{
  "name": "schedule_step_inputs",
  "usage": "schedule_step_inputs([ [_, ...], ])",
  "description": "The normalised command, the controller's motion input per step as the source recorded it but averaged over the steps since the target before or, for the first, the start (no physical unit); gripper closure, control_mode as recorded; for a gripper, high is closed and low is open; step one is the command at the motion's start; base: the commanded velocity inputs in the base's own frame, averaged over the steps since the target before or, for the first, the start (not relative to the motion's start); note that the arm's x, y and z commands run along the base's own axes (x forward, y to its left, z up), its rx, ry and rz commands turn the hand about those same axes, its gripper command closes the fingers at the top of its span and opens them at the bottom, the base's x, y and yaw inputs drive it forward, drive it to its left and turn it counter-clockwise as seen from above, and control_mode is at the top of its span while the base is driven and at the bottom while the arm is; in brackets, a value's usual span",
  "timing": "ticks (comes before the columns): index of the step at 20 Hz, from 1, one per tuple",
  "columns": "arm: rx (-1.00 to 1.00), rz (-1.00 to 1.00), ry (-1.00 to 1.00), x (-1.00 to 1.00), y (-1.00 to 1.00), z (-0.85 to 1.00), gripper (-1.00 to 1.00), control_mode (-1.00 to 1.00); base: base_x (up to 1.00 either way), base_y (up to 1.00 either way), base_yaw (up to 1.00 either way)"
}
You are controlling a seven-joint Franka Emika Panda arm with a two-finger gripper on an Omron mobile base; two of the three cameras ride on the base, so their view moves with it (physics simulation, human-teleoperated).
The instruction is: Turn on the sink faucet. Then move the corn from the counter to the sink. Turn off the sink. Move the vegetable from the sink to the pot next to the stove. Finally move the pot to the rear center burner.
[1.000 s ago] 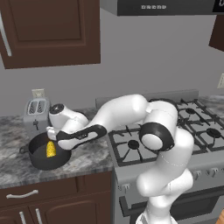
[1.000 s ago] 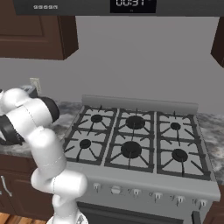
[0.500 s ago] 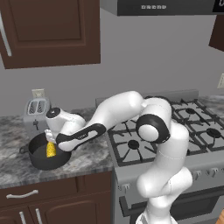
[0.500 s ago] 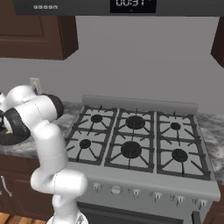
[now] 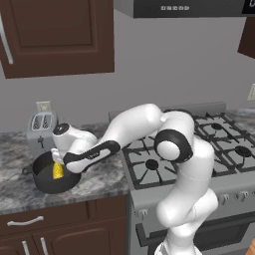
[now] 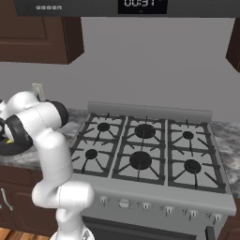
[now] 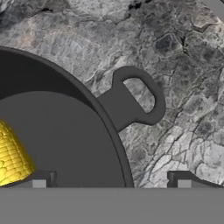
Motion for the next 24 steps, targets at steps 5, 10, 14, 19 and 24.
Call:
schedule_step_inputs([
  [5,0.04,-0.05,0.00,-0.13,-0.26,-0.10,-1.00,-1.00,0.00,0.00,0.00],
  [10,0.01,-0.04,0.02,-0.05,-0.06,-0.31,-1.00,-1.00,0.00,0.00,0.00],
  [14,0.00,-0.01,0.05,0.00,0.04,-0.38,-1.00,-1.00,0.00,0.00,0.00],
  [19,-0.01,0.00,0.05,0.00,0.07,-0.18,1.00,-1.00,0.00,0.00,0.00],
  [24,0.00,0.00,-0.02,-0.04,0.00,0.00,1.00,-1.00,0.00,0.00,0.00],
])
